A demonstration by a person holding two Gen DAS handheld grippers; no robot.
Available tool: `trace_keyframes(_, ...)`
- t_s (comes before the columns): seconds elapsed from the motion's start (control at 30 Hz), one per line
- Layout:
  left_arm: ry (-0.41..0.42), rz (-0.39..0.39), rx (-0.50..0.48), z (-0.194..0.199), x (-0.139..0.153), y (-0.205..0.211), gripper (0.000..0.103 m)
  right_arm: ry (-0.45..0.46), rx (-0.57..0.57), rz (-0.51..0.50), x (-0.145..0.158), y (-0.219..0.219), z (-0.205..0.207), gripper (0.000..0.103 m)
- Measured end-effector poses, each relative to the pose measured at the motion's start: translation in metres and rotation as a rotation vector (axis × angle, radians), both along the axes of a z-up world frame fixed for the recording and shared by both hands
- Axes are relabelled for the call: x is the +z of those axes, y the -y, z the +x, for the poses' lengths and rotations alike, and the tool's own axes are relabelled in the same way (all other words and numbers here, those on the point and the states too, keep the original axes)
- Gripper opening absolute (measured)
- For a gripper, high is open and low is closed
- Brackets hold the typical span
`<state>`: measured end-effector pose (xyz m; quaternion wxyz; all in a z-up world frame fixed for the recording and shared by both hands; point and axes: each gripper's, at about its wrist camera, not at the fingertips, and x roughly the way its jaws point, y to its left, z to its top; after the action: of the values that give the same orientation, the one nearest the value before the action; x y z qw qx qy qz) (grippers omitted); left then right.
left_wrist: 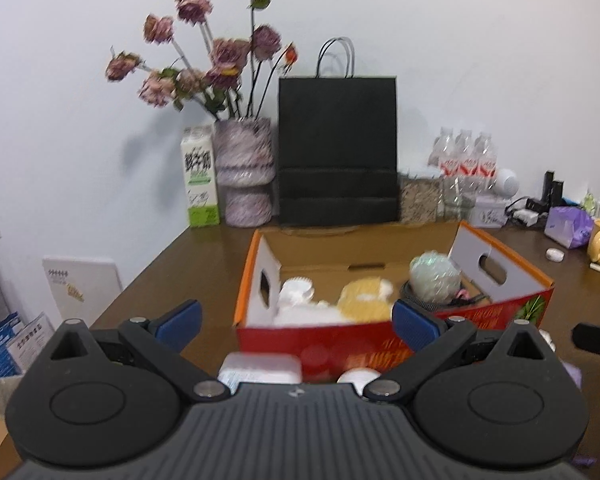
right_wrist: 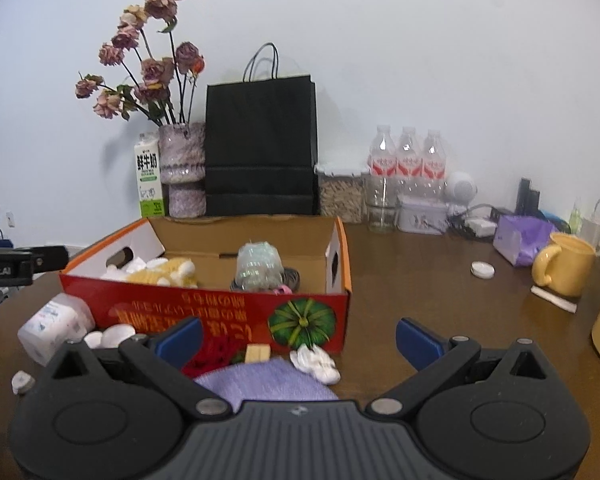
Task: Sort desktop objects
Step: 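Close the left tool on the white cotton-buds box while the right grasps the white tissue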
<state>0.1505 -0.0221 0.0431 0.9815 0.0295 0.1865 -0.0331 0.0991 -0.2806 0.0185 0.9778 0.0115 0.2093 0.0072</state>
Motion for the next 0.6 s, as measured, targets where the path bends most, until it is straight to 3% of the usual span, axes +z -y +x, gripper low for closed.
trace_keyframes(0.3,-0.098,0.001,0.066,-0.006,-0.024,-0.026,0.103,-0.077,-0.020,-0.005,-0.023,0.009,-0.003,0.103)
trace_keyframes(0.6,-0.162,0.000,0.067,0.004,-0.039,-0.032,0.103,-0.121,-0.032,-0.003,-0.035,0.013,0.003,0.103)
